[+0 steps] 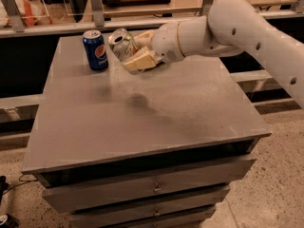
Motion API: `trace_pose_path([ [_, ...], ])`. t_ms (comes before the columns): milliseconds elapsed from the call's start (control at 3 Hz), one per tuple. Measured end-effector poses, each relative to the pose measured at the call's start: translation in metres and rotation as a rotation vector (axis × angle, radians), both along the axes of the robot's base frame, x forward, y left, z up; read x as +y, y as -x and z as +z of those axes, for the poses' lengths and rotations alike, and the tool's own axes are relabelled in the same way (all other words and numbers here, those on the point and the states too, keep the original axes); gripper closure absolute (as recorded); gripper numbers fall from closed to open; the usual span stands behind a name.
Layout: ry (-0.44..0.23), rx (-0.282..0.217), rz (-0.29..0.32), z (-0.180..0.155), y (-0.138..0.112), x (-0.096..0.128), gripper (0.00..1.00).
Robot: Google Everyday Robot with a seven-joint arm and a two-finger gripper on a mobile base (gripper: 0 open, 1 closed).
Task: Move 7up can near pepsi can
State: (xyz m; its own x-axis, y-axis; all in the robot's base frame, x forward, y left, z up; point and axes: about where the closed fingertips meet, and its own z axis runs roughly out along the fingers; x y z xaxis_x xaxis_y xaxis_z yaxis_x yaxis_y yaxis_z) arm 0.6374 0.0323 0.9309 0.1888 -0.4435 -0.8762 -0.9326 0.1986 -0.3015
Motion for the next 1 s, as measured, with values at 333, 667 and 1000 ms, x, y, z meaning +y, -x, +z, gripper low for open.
trace_pose_path([
  [333, -0.058, 0.068, -0.051, -0.008, -0.004, 0.027, 1.0],
  [667, -0.116, 0.11, -0.096, -0.024, -0.009, 0.055, 1.0],
  [1000, -0.174, 0.13, -0.154, -0.032, -0.019, 0.072, 1.0],
])
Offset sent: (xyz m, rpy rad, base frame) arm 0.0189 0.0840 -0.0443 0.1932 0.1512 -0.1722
